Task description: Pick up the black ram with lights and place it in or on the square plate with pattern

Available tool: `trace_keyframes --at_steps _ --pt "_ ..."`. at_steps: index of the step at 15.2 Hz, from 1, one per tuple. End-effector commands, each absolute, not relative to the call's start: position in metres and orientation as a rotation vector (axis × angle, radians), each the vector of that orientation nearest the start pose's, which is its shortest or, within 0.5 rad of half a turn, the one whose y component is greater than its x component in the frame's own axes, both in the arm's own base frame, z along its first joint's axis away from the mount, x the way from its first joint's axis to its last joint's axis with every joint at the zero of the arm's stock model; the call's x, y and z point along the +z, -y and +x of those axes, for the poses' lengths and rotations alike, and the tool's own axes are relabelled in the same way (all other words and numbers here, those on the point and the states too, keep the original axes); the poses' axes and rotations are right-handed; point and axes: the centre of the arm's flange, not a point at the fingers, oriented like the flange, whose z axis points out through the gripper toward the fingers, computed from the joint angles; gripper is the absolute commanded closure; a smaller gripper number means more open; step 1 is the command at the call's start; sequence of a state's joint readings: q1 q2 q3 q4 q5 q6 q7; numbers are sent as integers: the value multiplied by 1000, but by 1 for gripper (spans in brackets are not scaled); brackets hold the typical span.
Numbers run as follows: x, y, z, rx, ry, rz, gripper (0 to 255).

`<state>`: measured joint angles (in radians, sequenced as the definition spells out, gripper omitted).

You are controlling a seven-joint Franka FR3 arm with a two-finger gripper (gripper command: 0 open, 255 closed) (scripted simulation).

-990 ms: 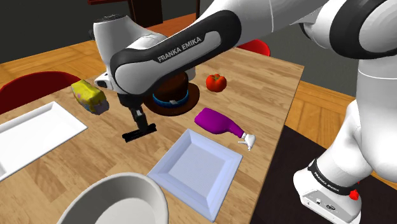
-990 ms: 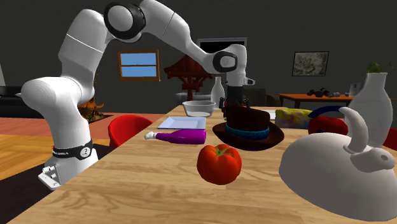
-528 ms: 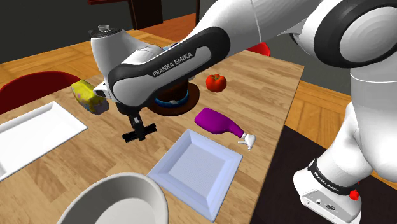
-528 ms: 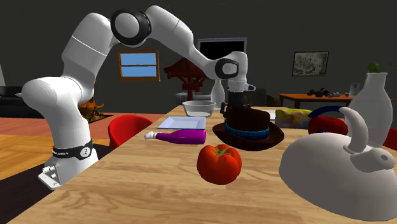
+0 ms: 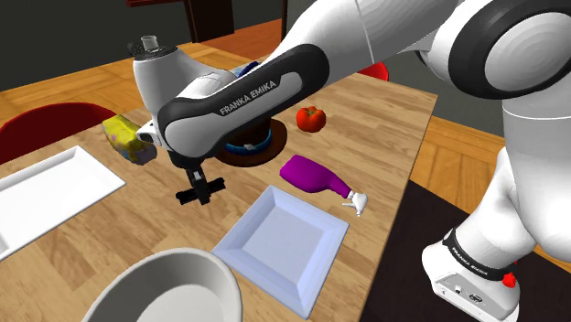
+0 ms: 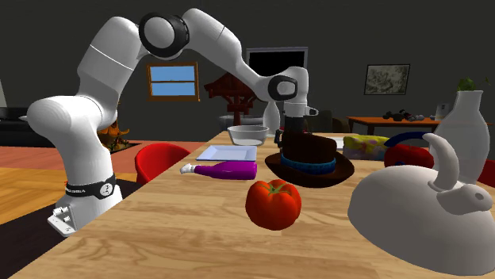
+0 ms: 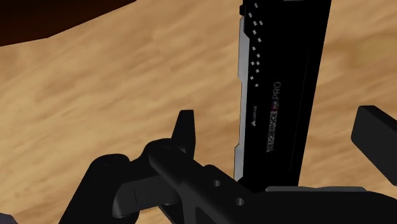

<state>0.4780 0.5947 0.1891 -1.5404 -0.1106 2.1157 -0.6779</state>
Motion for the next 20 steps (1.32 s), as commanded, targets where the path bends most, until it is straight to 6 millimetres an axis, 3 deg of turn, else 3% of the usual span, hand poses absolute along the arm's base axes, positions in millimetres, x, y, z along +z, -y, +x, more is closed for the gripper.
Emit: trace_keyframes --at_steps 1,10,20 --pt "310 -413 565 12 1982 -2423 255" --pt "310 -413 565 12 1982 -2423 255" --pt "363 -413 565 12 1982 -2423 255"
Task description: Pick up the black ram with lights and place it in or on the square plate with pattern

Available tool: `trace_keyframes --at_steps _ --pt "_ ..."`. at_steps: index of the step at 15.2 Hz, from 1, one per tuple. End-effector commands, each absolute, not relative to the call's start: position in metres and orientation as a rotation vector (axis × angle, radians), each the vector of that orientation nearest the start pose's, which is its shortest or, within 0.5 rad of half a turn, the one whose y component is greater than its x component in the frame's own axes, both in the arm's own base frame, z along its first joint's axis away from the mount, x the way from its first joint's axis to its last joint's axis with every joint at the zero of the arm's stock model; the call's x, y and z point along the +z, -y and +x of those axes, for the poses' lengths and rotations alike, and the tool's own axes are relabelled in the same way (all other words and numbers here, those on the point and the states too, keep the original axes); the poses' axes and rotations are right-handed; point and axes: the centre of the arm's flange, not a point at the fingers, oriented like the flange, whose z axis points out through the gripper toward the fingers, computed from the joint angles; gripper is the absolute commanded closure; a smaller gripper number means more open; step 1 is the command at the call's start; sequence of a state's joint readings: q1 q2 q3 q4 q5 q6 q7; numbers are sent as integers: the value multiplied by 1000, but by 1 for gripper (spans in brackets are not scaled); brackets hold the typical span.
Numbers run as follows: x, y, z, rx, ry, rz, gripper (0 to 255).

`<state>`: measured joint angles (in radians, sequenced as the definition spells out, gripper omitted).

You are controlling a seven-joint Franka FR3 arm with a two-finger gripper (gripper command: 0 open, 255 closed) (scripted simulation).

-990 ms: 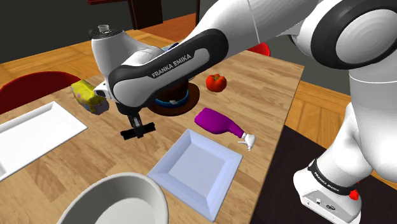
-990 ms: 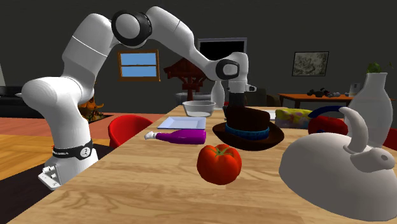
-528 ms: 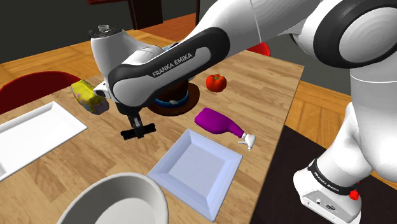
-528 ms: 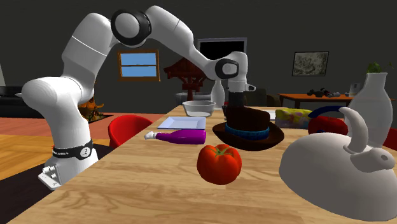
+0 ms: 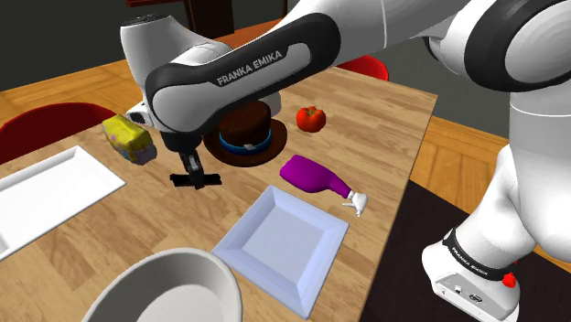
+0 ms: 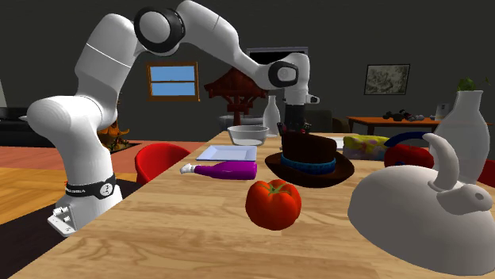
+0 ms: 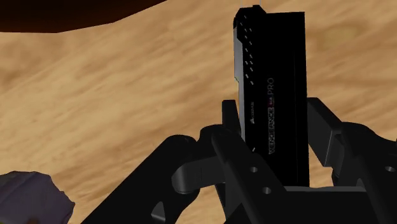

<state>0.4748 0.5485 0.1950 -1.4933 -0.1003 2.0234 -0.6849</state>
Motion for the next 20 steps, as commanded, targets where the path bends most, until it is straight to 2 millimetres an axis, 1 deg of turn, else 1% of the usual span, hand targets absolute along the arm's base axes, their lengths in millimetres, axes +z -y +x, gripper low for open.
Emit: trace_keyframes --at_steps 1,7,8,20 --pt "368 -413 565 12 1982 -2423 255" --pt "400 -413 565 12 1982 -2423 255" --pt "401 -413 565 12 1982 -2423 255" --pt "405 -372 412 12 1982 -2423 255"
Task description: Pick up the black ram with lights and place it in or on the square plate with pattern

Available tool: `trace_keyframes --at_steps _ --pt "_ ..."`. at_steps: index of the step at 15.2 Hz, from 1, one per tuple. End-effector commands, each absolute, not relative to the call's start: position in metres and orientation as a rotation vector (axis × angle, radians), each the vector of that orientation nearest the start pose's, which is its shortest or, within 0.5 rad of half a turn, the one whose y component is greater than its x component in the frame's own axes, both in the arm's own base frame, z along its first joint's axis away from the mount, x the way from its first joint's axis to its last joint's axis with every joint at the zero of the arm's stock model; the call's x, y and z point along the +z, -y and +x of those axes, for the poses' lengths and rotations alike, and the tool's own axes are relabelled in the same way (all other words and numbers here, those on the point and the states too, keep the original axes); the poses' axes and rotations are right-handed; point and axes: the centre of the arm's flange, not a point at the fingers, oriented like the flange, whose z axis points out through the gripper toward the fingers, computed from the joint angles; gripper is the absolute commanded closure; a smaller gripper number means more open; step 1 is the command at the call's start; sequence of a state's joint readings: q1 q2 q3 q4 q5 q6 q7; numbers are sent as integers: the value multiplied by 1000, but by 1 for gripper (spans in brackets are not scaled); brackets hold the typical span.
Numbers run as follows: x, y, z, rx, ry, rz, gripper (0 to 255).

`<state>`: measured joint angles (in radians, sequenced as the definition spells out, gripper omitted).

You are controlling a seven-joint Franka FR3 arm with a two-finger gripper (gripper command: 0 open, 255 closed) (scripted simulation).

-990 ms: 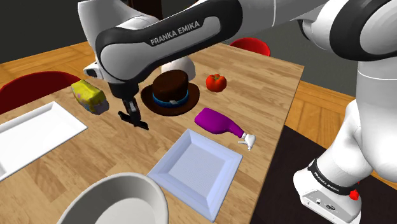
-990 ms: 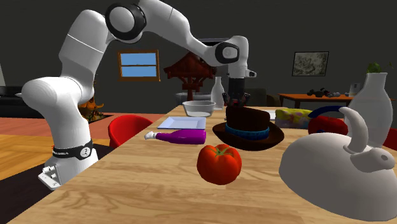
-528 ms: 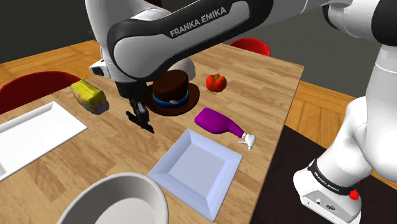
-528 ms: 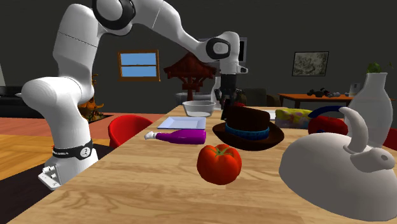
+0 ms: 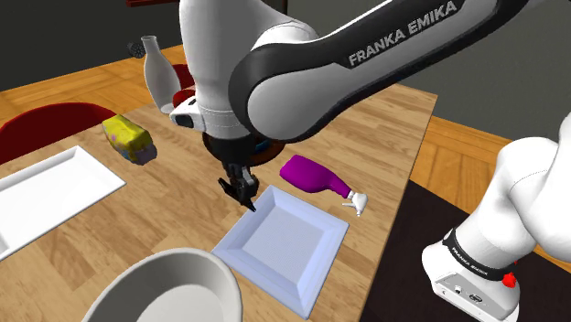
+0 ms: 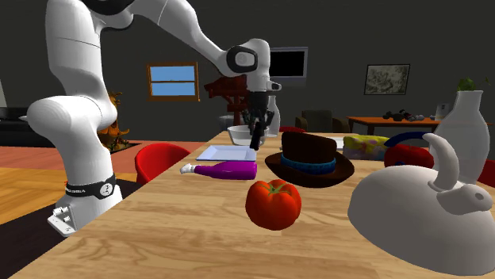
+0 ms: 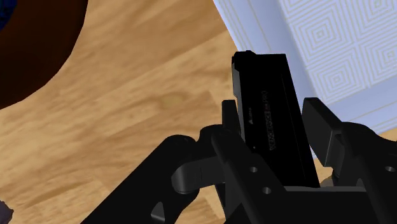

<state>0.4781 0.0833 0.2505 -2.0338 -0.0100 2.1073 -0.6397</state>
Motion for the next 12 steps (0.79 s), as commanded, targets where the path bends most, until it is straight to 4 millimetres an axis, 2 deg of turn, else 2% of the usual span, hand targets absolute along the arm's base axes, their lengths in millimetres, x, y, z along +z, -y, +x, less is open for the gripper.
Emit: trace_keyframes --at_steps 1,6,7,12 --pt "405 -369 400 12 1982 -2423 255" --pt "407 -352 336 12 1982 -2423 255" --pt "408 -347 317 12 1982 -2423 255" --pt "381 -347 317 12 1982 -2423 255"
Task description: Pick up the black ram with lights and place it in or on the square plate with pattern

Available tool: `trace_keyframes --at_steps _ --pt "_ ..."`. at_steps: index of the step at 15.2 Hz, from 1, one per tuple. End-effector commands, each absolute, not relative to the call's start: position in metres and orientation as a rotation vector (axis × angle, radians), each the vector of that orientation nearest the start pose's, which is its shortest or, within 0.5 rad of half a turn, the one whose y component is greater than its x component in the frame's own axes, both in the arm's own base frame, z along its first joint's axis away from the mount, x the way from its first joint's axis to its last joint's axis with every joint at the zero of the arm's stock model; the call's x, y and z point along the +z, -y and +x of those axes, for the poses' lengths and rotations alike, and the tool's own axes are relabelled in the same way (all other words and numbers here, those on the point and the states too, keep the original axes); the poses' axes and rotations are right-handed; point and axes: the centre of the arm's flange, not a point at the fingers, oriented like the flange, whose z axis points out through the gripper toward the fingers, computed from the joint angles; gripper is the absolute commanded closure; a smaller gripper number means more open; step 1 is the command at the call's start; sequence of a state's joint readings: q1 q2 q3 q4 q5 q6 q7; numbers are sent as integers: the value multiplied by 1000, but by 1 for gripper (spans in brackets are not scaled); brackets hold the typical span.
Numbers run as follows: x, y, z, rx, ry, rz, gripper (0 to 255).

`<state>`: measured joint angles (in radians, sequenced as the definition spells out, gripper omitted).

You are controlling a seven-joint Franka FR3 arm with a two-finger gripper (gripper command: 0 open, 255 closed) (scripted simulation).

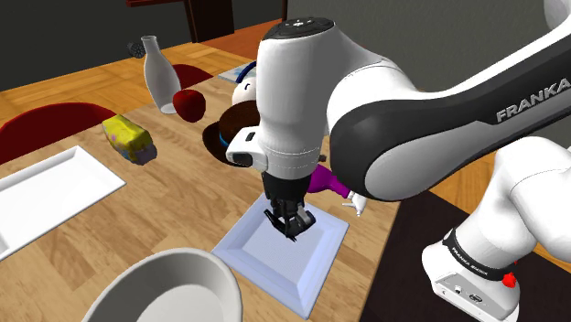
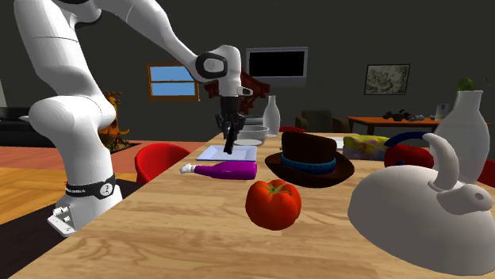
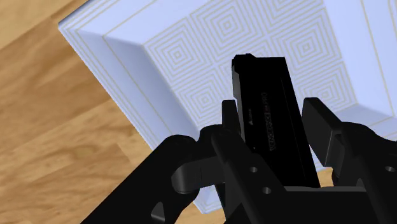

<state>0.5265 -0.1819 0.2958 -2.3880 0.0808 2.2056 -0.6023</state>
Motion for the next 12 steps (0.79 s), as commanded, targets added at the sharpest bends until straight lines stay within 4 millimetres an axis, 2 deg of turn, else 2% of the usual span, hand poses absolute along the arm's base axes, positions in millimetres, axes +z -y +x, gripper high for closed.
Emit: trace_keyframes --at_steps 1,9,12 --pt "376 -347 317 12 1982 -2423 255" --pt "334 -347 317 12 1982 -2423 255" --pt "331 -347 317 12 1982 -2423 255"
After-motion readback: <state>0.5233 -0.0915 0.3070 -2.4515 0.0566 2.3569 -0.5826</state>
